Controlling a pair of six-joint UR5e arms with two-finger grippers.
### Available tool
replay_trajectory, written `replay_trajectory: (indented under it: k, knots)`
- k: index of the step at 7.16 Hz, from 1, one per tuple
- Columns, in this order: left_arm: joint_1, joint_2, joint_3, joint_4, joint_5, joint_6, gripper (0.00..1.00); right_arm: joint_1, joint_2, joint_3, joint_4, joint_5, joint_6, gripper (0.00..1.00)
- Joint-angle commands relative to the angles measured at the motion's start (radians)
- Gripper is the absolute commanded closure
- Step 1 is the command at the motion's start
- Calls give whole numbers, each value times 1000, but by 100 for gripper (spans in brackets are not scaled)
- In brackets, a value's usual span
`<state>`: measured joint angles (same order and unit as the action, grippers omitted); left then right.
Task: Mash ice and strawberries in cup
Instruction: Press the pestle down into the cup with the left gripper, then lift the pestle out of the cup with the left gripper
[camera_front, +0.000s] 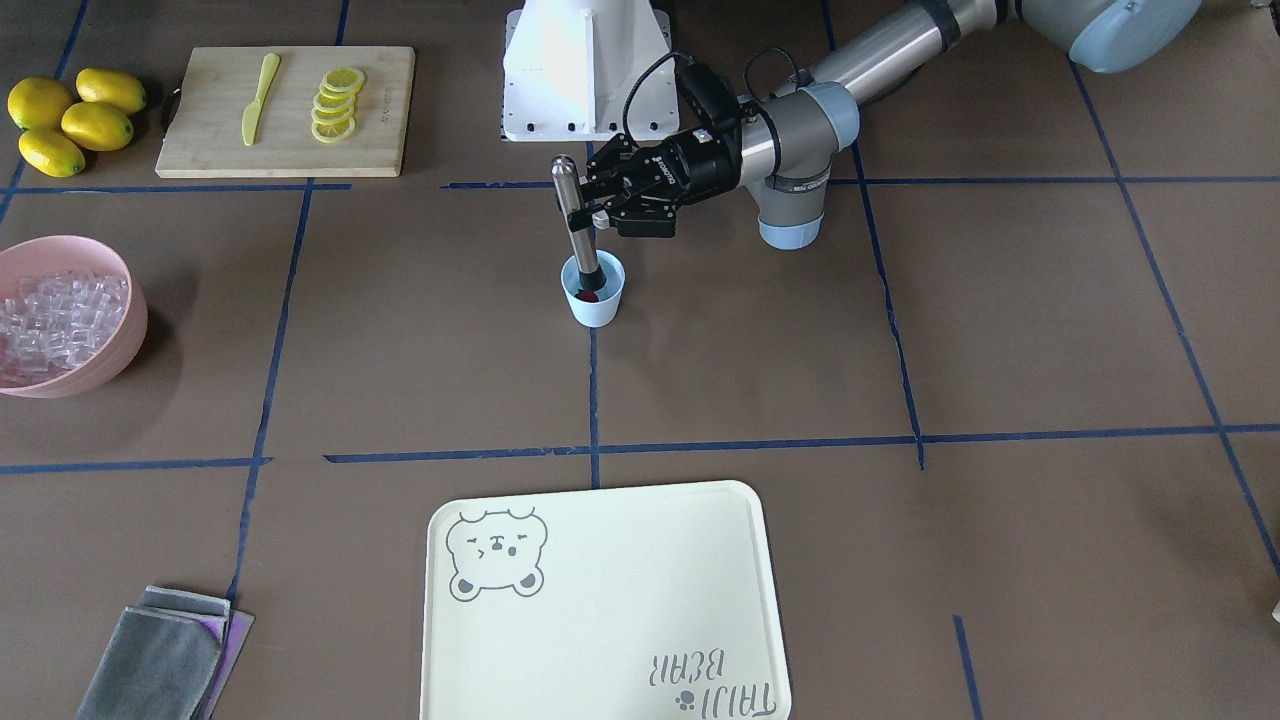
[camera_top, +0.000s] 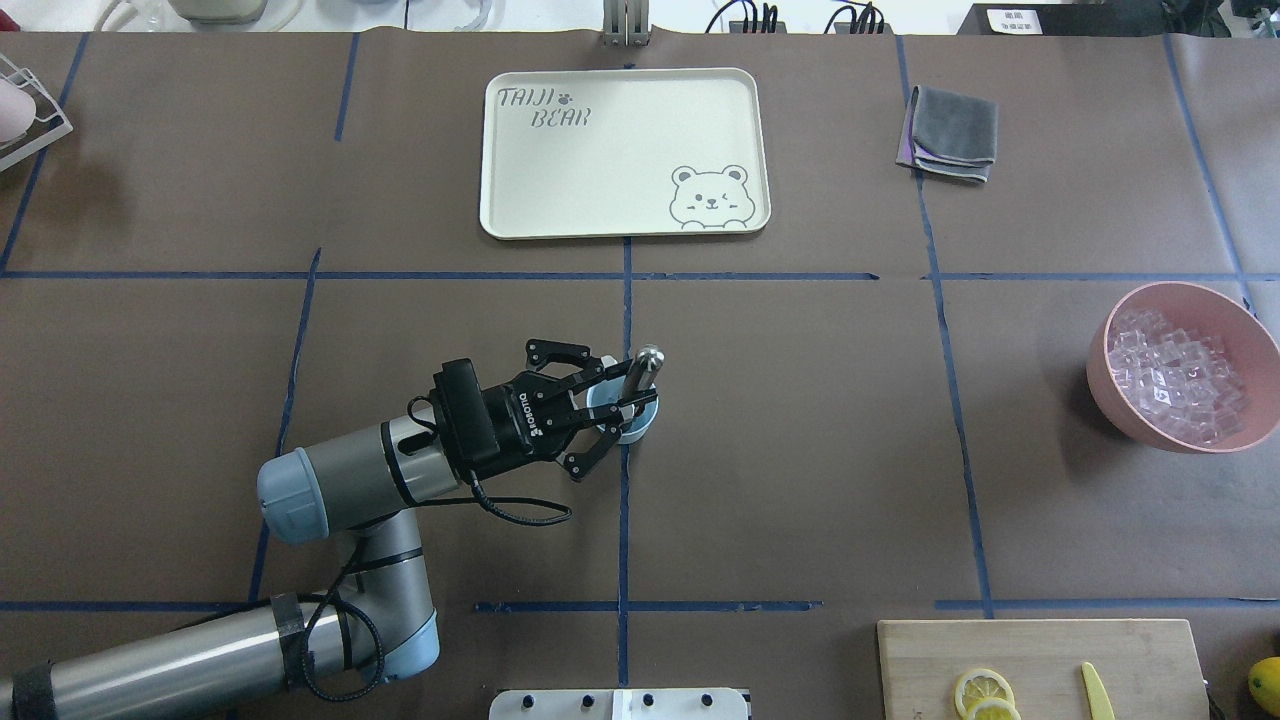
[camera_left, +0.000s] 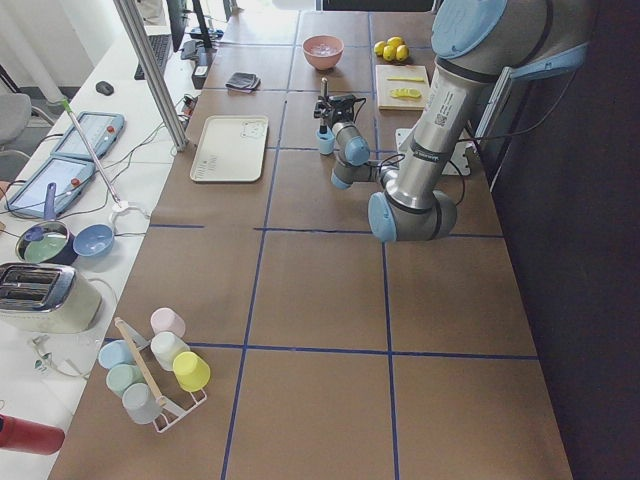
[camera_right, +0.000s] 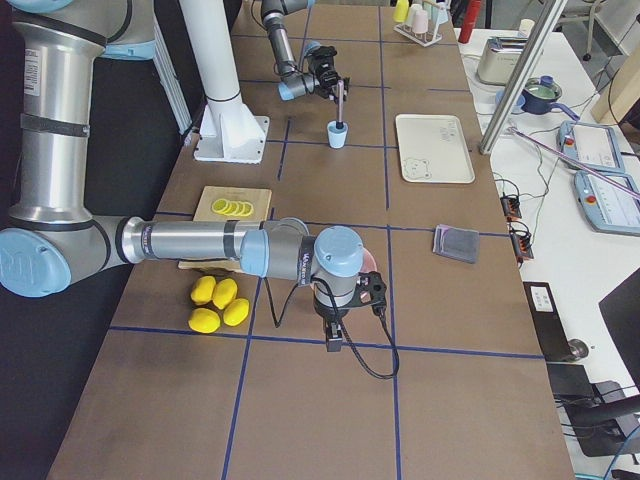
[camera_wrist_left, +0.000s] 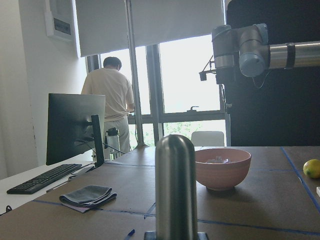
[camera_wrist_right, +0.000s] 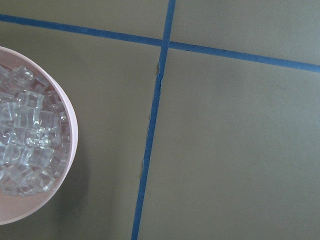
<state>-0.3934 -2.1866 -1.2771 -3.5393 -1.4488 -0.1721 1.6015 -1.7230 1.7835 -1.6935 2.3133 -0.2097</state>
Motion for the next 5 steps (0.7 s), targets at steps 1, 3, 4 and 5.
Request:
replay_trajectory:
  k: [1,3,4,5]
  knots:
    - [-45,8,-112,195,-4,-38,100,0,0,1,0,0,0,1]
    - [-51,63,-439,686,-4,-38,100,0,0,1,0,0,0,1]
    - [-51,64,-587,993,-4,-38,100,0,0,1,0,0,0,1]
    - [-56,64,-702,1286,-2,-37,100,0,0,1,0,0,0,1]
